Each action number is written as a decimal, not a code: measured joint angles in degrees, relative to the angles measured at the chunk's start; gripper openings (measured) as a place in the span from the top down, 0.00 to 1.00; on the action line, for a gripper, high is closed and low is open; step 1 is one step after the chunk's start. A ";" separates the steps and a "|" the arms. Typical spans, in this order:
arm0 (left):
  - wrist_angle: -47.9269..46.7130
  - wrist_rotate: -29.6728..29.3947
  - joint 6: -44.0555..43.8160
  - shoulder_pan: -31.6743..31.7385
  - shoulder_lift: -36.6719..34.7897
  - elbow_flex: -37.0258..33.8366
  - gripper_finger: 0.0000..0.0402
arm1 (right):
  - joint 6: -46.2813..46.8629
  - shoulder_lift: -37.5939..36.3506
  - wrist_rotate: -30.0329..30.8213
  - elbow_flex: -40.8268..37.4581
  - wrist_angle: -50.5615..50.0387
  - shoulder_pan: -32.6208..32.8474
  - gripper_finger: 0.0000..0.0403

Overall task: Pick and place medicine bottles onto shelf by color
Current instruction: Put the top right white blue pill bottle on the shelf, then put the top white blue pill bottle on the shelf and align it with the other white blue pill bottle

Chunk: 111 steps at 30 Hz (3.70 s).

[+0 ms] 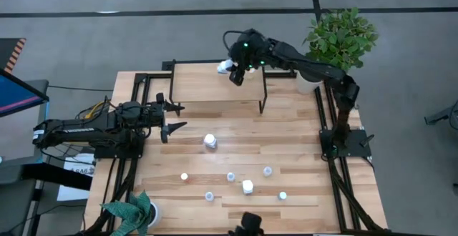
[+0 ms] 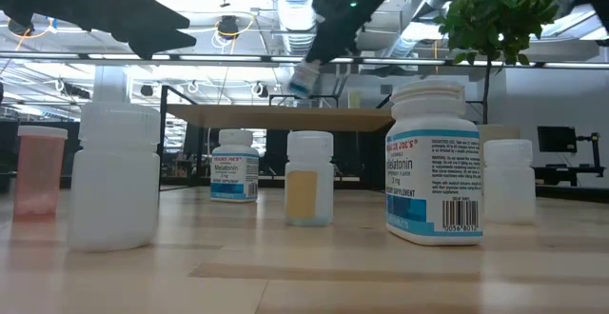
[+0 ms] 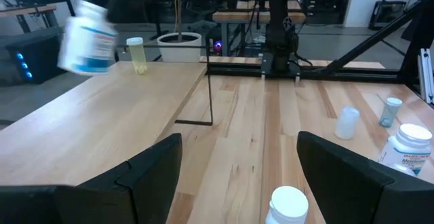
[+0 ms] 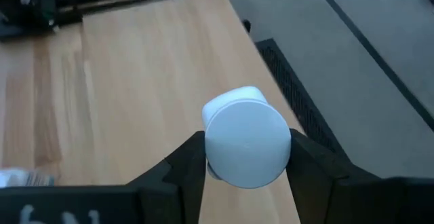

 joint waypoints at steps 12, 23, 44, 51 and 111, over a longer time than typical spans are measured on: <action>0.20 -0.20 0.14 0.00 0.00 0.00 0.30 | -2.03 14.26 -1.44 22.37 -20.19 -1.53 0.54; 0.17 -0.20 0.02 0.00 0.00 0.00 0.30 | -2.03 17.30 -1.55 25.74 -22.58 -2.04 0.49; 0.13 -0.20 -0.13 0.00 -0.02 0.00 0.30 | -4.37 15.68 -1.22 26.16 -17.45 -1.61 0.40; 0.15 -0.25 0.07 0.00 -0.02 0.00 0.30 | -3.42 10.47 -1.06 26.11 -21.76 -0.23 0.40; -8.55 8.39 18.34 -5.45 58.09 22.16 0.30 | 73.11 -44.53 33.79 -43.91 -33.02 52.21 0.41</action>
